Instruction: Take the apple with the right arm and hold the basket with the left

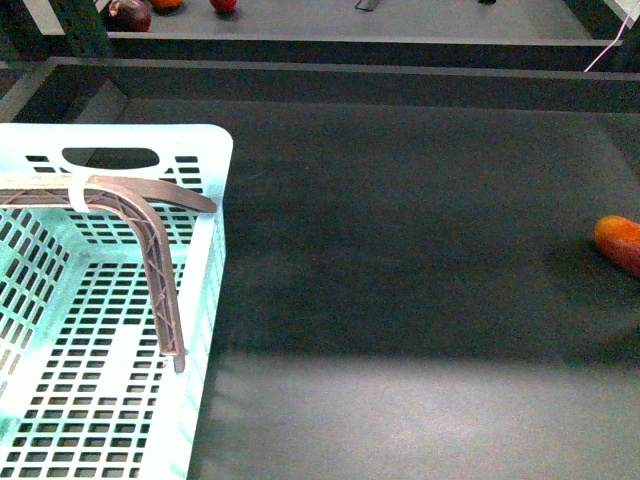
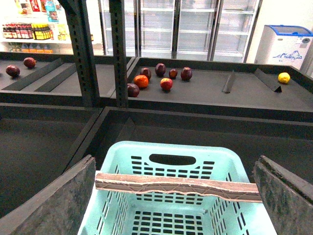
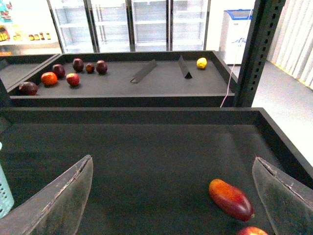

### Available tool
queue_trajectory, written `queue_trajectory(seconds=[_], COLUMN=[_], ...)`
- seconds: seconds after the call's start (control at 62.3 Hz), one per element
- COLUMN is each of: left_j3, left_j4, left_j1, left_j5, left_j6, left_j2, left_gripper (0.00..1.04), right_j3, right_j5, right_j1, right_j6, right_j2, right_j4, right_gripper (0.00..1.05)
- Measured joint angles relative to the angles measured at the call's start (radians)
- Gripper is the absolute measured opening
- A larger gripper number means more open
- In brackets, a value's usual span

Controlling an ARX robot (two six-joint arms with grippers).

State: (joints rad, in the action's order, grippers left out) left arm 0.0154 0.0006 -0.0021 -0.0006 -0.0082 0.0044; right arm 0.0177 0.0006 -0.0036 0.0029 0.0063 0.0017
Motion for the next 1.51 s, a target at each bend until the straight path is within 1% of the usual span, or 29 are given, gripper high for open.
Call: queue_trajectory(seconds=[0.545, 0.561, 0.578, 0.626, 0.658, 0.69, 0.706, 0.738, 0.77, 0.818, 0.834, 0.882, 0.979, 1.091, 1.203, 1.316, 1.508], left_j3=[0.000, 0.006, 0.028, 0.092, 0.123, 0.141, 0.152, 0.166, 0.182, 0.198, 0.201, 0.212, 0.214, 0.217, 0.245, 0.322, 0.396], left_j4=[0.000, -0.022, -0.080, -0.222, -0.270, -0.275, -0.267, -0.242, -0.196, -0.132, -0.121, -0.058, 0.048, 0.163, 0.265, 0.366, 0.380], left_j1=[0.000, 0.003, 0.005, -0.002, -0.014, -0.023, -0.024, -0.024, -0.018, 0.001, 0.005, 0.022, 0.040, 0.061, 0.086, 0.102, 0.095], left_j5=[0.001, 0.017, 0.050, 0.095, 0.111, 0.125, 0.139, 0.163, 0.194, 0.238, 0.243, 0.257, 0.264, 0.270, 0.274, 0.261, 0.228], left_j6=[-0.001, -0.028, -0.062, -0.202, -0.312, -0.394, -0.472, -0.547, -0.674, -0.807, -0.820, -0.967, -1.120, -1.208, -1.238, -1.259, -1.265], left_j2=[0.000, 0.011, 0.032, 0.129, 0.190, 0.241, 0.269, 0.308, 0.355, 0.412, 0.425, 0.510, 0.676, 0.866, 1.026, 1.239, 1.402], left_gripper=[0.98, 0.98, 0.98, 0.98, 0.98, 0.98, 0.98, 0.98, 0.98, 0.98, 0.98, 0.98, 0.98, 0.98, 0.98, 0.98, 0.98], right_j3=[0.000, 0.000, 0.000, 0.000, 0.000, 0.000, 0.000, 0.000, 0.000, 0.000, 0.000, 0.000, 0.000, 0.000, 0.000, 0.000, 0.000], right_j5=[0.000, 0.000, 0.000, 0.000, -0.001, -0.001, 0.000, 0.000, 0.000, 0.000, 0.000, 0.000, 0.000, 0.000, 0.000, 0.000, 0.000], right_j1=[0.000, 0.000, 0.000, 0.000, 0.000, 0.000, 0.001, 0.001, 0.001, 0.001, 0.001, 0.001, 0.001, 0.002, 0.002, 0.002, 0.002], right_j6=[0.000, 0.000, 0.000, 0.000, 0.000, 0.000, 0.000, 0.000, 0.000, 0.000, 0.000, 0.000, 0.000, 0.000, 0.000, 0.000, 0.000], right_j2=[0.000, 0.000, 0.000, 0.000, 0.000, 0.000, 0.000, 0.000, 0.000, 0.000, 0.000, 0.000, 0.000, 0.000, 0.000, 0.000, 0.000], right_j4=[0.000, 0.000, 0.000, 0.000, 0.000, 0.000, 0.000, 0.000, 0.000, 0.000, 0.000, 0.000, 0.000, 0.000, 0.000, 0.000, 0.000], right_gripper=[0.96, 0.96, 0.96, 0.96, 0.96, 0.96, 0.96, 0.96, 0.96, 0.96, 0.96, 0.96, 0.96, 0.96, 0.96, 0.96, 0.96])
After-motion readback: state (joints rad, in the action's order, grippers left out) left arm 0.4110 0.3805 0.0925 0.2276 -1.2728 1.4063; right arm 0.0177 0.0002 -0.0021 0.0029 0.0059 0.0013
